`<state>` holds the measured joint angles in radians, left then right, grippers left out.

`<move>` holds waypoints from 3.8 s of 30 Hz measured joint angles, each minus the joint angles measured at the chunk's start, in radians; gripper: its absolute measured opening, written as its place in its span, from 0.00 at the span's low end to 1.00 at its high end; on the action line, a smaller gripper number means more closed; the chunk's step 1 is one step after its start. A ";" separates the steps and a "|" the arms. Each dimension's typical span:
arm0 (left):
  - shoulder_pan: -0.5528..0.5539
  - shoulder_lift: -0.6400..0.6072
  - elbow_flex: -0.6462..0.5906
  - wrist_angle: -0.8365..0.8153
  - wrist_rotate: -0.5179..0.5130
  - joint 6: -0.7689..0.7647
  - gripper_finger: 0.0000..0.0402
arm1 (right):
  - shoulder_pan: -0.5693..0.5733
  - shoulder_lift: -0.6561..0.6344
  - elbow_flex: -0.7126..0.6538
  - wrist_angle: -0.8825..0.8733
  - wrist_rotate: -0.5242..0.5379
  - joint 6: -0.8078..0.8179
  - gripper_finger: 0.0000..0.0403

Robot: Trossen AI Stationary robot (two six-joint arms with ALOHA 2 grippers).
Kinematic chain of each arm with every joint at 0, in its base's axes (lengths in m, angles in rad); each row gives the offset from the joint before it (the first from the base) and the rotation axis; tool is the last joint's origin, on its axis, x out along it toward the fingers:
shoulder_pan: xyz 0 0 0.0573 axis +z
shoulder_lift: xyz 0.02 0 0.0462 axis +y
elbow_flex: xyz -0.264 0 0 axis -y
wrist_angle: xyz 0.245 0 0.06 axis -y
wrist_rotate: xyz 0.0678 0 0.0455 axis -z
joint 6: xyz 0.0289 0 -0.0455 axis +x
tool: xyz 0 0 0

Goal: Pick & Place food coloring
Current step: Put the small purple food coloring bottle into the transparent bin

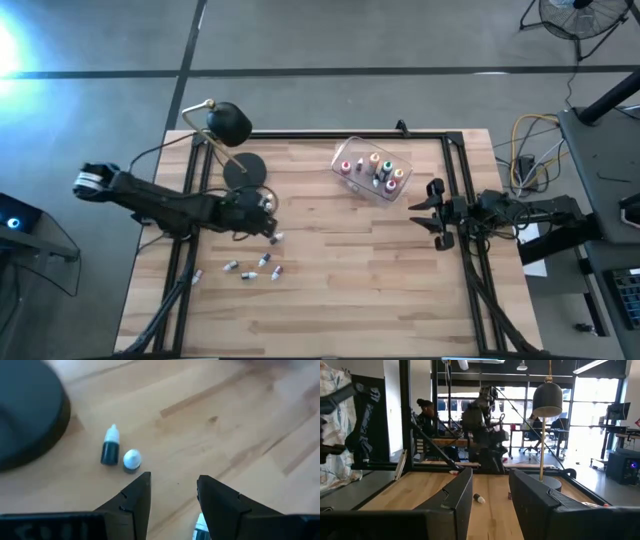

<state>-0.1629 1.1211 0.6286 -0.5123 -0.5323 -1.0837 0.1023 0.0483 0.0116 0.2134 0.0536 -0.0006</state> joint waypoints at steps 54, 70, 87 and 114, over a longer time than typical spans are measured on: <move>0.191 0.172 -0.220 0.498 0.052 0.374 0.05 | 0.000 0.000 0.000 0.000 0.000 0.000 0.31; 0.261 0.157 -0.058 0.361 0.170 0.307 0.08 | 0.000 0.001 0.000 0.000 0.000 0.000 0.31; 0.376 0.286 0.209 -0.015 0.334 0.237 0.43 | 0.000 0.000 0.000 0.000 0.000 0.000 0.30; 0.378 0.504 0.369 -0.170 0.340 0.356 0.12 | 0.000 0.000 0.000 0.000 0.000 0.000 0.31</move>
<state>0.2146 1.6249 0.9972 -0.6822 -0.1927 -0.7280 0.1023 0.0483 0.0116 0.2136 0.0534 -0.0006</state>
